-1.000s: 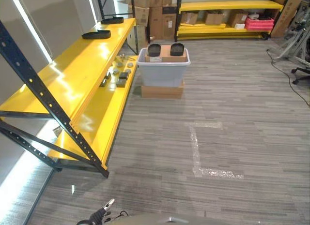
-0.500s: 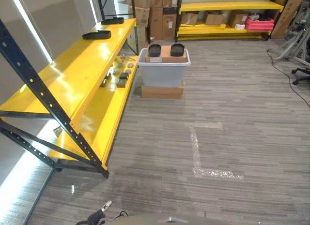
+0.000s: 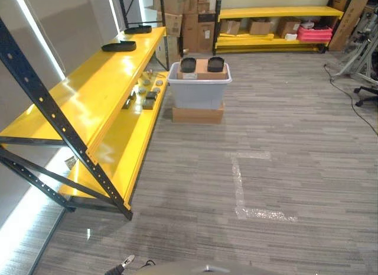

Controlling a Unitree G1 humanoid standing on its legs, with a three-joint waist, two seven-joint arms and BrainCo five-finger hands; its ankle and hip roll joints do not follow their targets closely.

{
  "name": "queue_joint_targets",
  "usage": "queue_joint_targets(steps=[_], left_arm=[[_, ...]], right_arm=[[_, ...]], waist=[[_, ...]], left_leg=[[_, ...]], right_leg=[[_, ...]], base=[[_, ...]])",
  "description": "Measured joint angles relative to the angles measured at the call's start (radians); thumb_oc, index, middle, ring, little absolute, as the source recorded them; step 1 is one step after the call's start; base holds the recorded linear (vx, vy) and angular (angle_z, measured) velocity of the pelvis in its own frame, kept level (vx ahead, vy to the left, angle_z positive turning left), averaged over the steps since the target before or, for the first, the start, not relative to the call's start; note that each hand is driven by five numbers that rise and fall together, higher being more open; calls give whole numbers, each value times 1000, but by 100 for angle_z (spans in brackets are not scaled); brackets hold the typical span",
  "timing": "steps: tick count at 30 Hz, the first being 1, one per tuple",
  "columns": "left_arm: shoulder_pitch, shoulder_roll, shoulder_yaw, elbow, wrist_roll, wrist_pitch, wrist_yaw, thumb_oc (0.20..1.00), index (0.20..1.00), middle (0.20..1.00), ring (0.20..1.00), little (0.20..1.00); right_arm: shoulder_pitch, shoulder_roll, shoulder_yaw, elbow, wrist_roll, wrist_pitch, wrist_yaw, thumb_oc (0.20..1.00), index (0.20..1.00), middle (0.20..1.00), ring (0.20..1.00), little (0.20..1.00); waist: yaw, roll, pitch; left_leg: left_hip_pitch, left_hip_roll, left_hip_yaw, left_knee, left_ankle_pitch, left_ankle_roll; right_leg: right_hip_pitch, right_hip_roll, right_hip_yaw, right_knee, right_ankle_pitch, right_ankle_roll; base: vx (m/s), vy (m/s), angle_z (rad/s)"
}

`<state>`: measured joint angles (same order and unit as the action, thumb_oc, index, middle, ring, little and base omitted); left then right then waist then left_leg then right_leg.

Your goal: Move parts from the plastic box to the shelf.

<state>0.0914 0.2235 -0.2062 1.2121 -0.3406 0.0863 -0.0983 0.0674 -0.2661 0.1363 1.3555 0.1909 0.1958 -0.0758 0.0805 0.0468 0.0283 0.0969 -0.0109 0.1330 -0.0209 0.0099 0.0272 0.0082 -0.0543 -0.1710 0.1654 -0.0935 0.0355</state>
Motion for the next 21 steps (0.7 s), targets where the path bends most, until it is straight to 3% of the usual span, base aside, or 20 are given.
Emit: queue_joint_targets(steps=[11, 19, 21], left_arm=[[0, -2, 10, 16, -71, -65, 28, 1000, 1000, 1000, 1000, 1000], [-1, 0, 58, 16, -127, -57, 18, 1000, 1000, 1000, 1000, 1000], [-3, -1, 52, 17, -127, -22, 18, 1000, 1000, 1000, 1000, 1000]], right_arm=[[-4, -3, -27, -3, 49, -83, 0, 1000, 1000, 1000, 1000, 1000], [-12, -41, -100, -4, 148, -85, 0, 1000, 1000, 1000, 1000, 1000], [-13, -42, -100, -5, 176, -82, -1, 1000, 1000, 1000, 1000, 1000]], waist=[[8, -7, -7], [10, -7, -7], [8, -8, -5]], left_leg=[[4, 0, -4, 1, -4, -5], [5, -12, -12, 2, -11, 1], [10, -20, -11, 2, -14, 11]], right_leg=[[5, 0, -2, 1, -1, -2], [5, -10, -1, 5, -8, -2], [-2, -19, 5, 29, -18, 9]], base=[[0, 0, 0], [84, 95, 1], [62, 117, -2]])
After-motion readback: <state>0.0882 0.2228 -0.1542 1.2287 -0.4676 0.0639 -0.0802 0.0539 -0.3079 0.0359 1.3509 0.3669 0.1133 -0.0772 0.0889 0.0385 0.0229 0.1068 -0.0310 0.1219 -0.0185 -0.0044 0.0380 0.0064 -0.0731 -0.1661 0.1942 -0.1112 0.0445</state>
